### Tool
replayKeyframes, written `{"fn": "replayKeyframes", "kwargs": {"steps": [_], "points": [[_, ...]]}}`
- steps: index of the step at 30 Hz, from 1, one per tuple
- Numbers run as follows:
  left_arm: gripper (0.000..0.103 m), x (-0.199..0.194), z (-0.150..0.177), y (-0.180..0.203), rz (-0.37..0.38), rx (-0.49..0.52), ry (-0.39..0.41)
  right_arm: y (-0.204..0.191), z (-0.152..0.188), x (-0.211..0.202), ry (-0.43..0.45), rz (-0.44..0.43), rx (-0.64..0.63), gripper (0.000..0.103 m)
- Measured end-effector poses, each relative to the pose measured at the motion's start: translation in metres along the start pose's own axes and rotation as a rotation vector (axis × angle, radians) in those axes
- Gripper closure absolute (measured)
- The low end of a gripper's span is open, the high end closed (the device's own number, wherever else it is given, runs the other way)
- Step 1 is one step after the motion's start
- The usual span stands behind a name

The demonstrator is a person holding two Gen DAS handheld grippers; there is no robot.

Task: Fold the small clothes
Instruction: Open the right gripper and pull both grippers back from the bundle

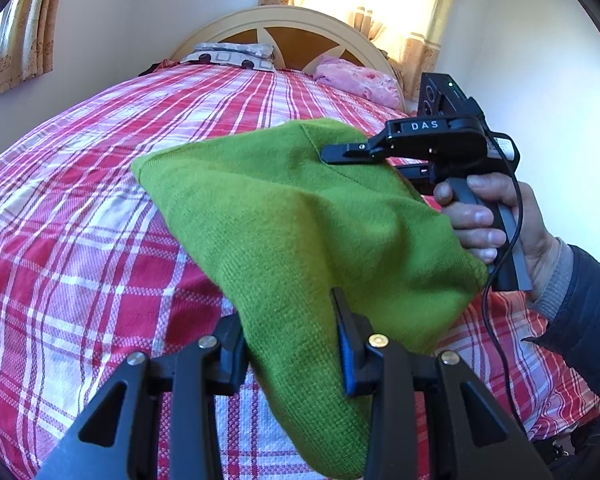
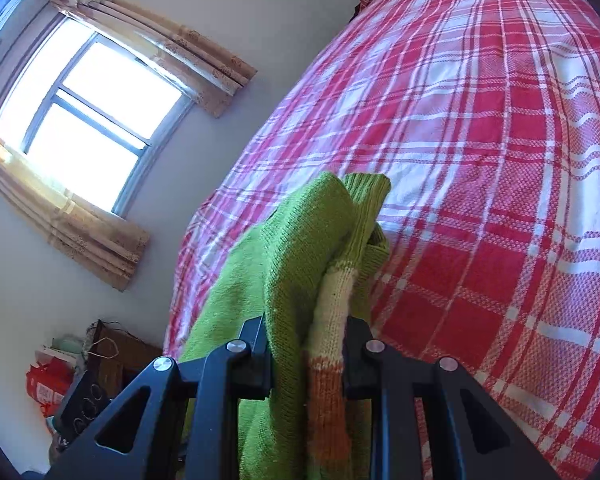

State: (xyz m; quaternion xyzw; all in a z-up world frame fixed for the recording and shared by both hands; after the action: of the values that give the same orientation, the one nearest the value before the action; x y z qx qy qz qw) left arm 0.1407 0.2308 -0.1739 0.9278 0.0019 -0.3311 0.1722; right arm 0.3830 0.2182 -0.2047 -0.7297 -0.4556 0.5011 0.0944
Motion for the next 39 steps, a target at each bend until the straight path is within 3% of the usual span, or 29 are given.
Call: {"fn": "replayKeyframes", "kwargs": {"steps": [6,9,12,14,15,17,19,20,23,24,25,27,30,32,34,36,39], "points": [[0.060,-0.001,0.005,-0.001,-0.007,-0.024,-0.008,0.011,0.004,0.004,0.002,0.123,-0.039,0.073],[0.058,-0.019,-0.001,0.005,-0.020,-0.011,0.020,0.010,0.002,-0.012,0.063,0.198,-0.080,0.065],[0.043,-0.045,-0.017,0.006,-0.050,0.009,0.111,-0.008,0.000,-0.043,0.157,0.220,-0.137,0.065],[0.020,-0.056,-0.029,0.000,-0.110,0.021,0.170,-0.029,0.005,-0.057,0.193,0.189,-0.185,0.065],[0.017,-0.055,-0.034,-0.005,-0.147,0.030,0.182,-0.042,0.010,-0.062,0.199,0.165,-0.211,0.065],[0.017,-0.045,-0.038,-0.017,-0.193,0.032,0.173,-0.069,0.032,-0.062,0.155,0.073,-0.274,0.064],[0.017,-0.022,-0.029,-0.037,-0.251,0.007,0.099,-0.081,0.056,-0.054,0.079,0.006,-0.304,0.063],[0.017,-0.013,-0.023,-0.044,-0.261,-0.011,0.066,-0.079,0.063,-0.050,0.061,0.013,-0.310,0.063],[0.016,0.002,-0.006,-0.052,-0.233,-0.052,0.043,-0.035,0.074,-0.032,0.007,0.177,-0.244,0.063],[0.015,0.002,-0.004,-0.051,-0.222,-0.058,0.057,-0.020,0.076,-0.026,-0.025,0.198,-0.205,0.064],[0.014,0.003,-0.002,-0.048,-0.216,-0.055,0.056,-0.012,0.076,-0.024,-0.021,0.166,-0.172,0.065],[0.013,0.004,-0.002,-0.047,-0.225,-0.057,0.060,-0.009,0.074,-0.030,0.007,0.142,-0.135,0.065],[0.012,-0.003,-0.002,-0.042,-0.239,-0.066,0.053,-0.020,0.079,-0.040,0.042,0.238,-0.208,0.063],[0.012,-0.016,-0.001,-0.035,-0.245,-0.062,0.053,-0.035,0.084,-0.059,0.110,0.338,-0.274,0.044],[0.011,-0.031,-0.001,-0.026,-0.253,-0.042,0.071,-0.051,0.090,-0.086,0.210,0.403,-0.336,0.036],[0.008,-0.048,-0.004,-0.015,-0.256,-0.021,0.102,-0.069,0.099,-0.114,0.330,0.503,-0.402,0.036],[0.001,-0.072,-0.011,0.001,-0.241,-0.006,0.171,-0.089,0.116,-0.146,0.459,0.581,-0.432,0.034]]}}
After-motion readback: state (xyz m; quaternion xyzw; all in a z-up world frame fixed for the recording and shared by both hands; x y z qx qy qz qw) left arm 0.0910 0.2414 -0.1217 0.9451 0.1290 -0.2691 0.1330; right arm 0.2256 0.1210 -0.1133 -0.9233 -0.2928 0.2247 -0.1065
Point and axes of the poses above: each gripper's, at about its wrist camera, not at the fingertips, and x roughly the way its jaws point, y to its right, z to its underside, the point moved 9 cm from there along x, roughly the way its jaws point, and after that the axes turned 6 degrees about z, right-handed, at the moved point
